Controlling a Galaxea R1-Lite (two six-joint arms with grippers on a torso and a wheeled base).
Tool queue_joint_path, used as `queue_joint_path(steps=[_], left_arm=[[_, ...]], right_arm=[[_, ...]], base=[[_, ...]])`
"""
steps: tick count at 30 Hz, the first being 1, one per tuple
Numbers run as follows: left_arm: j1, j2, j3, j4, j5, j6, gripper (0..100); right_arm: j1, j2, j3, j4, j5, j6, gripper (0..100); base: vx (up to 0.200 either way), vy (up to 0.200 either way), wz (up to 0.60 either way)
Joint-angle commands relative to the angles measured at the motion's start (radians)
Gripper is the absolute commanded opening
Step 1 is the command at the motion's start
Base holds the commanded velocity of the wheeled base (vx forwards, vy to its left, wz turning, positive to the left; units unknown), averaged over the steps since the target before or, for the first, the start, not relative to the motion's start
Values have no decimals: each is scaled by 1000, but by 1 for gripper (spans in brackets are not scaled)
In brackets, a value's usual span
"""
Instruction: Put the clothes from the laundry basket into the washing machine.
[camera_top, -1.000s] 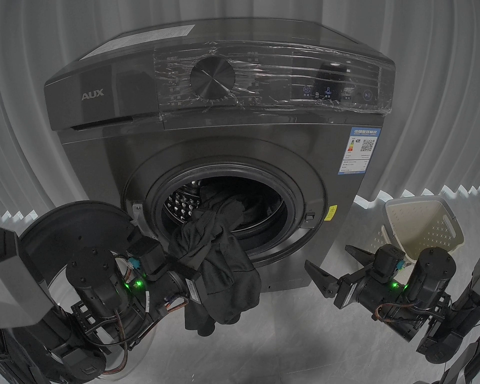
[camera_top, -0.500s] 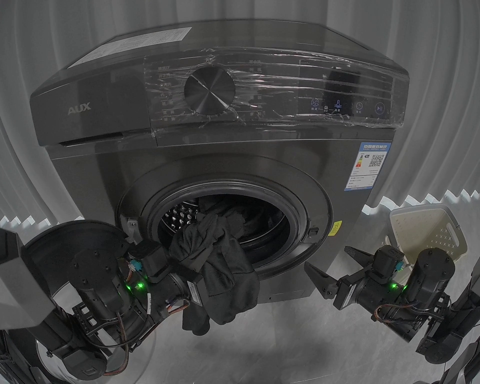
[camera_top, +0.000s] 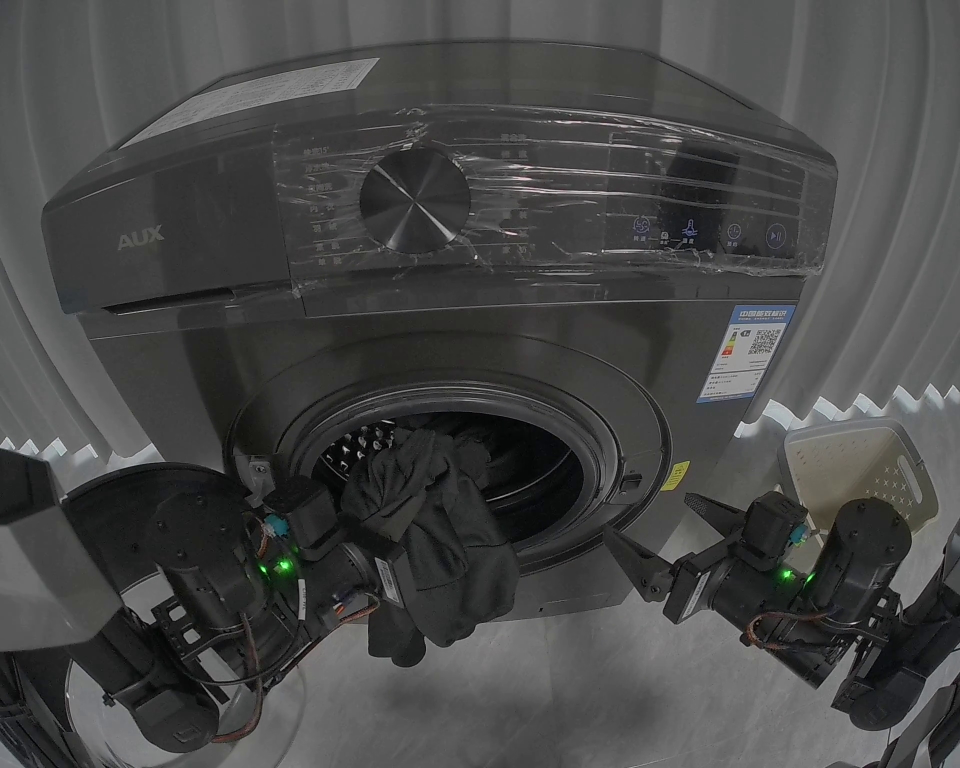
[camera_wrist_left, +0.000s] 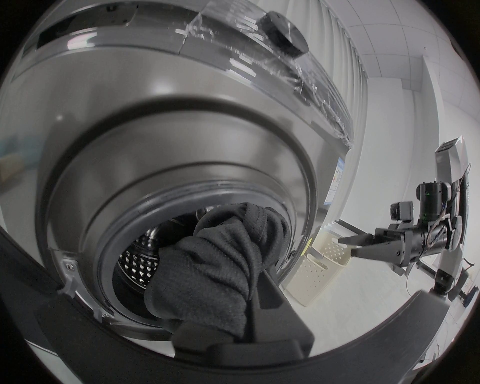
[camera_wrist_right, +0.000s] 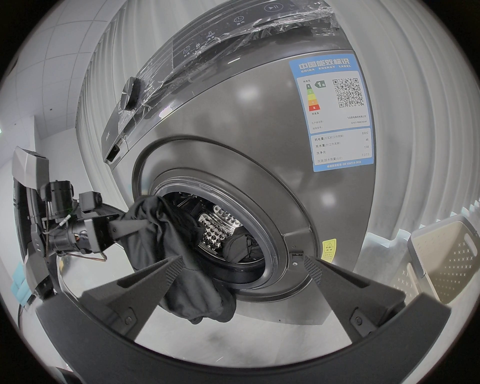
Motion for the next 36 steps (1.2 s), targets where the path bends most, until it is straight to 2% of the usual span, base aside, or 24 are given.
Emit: queue_joint_path(steps=[1, 5, 8, 15, 25, 36], left_arm=[[54, 102, -40, 3, -39, 2, 0], [54, 159, -91, 3, -33, -14, 0], [60, 185, -124, 2, -33, -41, 0], [82, 254, -197, 2, -41, -66, 0], [69, 390, -328, 2, -32, -67, 0], [97, 505, -519, 12, -27, -69, 0]], right_arm=[[5, 0, 1, 0, 1, -1, 100], [9, 0, 13, 0, 1, 1, 100], [9, 1, 13, 0, 1, 1, 100], [26, 4, 15, 0, -1, 4, 100], [26, 9, 15, 0, 1, 4, 100], [28, 18, 16, 0, 3, 6, 100]], base=[[0, 0, 0], [0, 0, 0], [0, 0, 0], [0, 0, 0], [0, 0, 0], [0, 0, 0]])
